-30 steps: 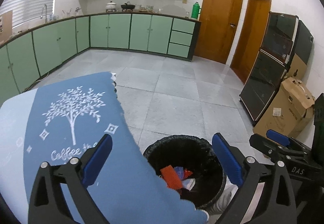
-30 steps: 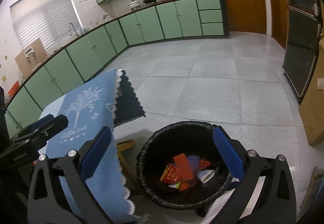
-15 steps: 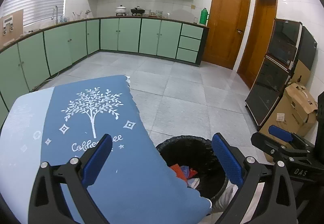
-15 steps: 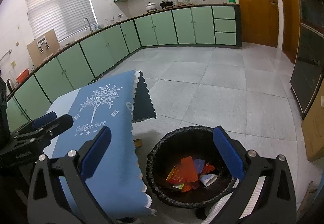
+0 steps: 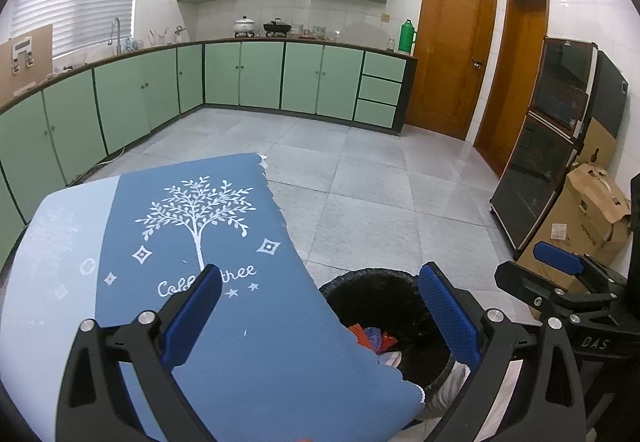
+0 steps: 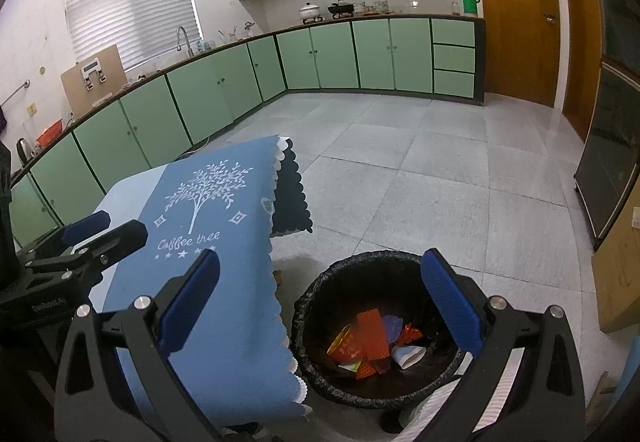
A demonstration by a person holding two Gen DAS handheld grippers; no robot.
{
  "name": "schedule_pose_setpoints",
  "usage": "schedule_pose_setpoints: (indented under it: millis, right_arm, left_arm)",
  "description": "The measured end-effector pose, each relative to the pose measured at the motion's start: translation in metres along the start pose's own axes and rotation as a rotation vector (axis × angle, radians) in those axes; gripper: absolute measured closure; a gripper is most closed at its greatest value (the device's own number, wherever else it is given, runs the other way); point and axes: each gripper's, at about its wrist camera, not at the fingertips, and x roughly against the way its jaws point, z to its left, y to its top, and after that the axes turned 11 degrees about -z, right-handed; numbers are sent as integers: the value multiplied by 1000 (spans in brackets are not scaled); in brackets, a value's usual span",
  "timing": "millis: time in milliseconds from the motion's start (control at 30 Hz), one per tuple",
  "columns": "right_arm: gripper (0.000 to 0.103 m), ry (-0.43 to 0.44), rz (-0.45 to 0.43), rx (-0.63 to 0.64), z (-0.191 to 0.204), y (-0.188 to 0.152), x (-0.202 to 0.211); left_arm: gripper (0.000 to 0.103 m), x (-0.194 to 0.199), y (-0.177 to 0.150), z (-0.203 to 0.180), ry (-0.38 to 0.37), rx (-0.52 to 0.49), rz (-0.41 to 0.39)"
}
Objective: Collect trash
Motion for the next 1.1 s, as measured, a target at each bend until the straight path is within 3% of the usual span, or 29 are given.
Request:
schedule_pose_setpoints:
  millis: [1100]
  right_arm:
    - [5, 9, -14, 6, 3, 1, 8]
  left_arm:
    - [6, 10, 1, -3, 7, -11, -19]
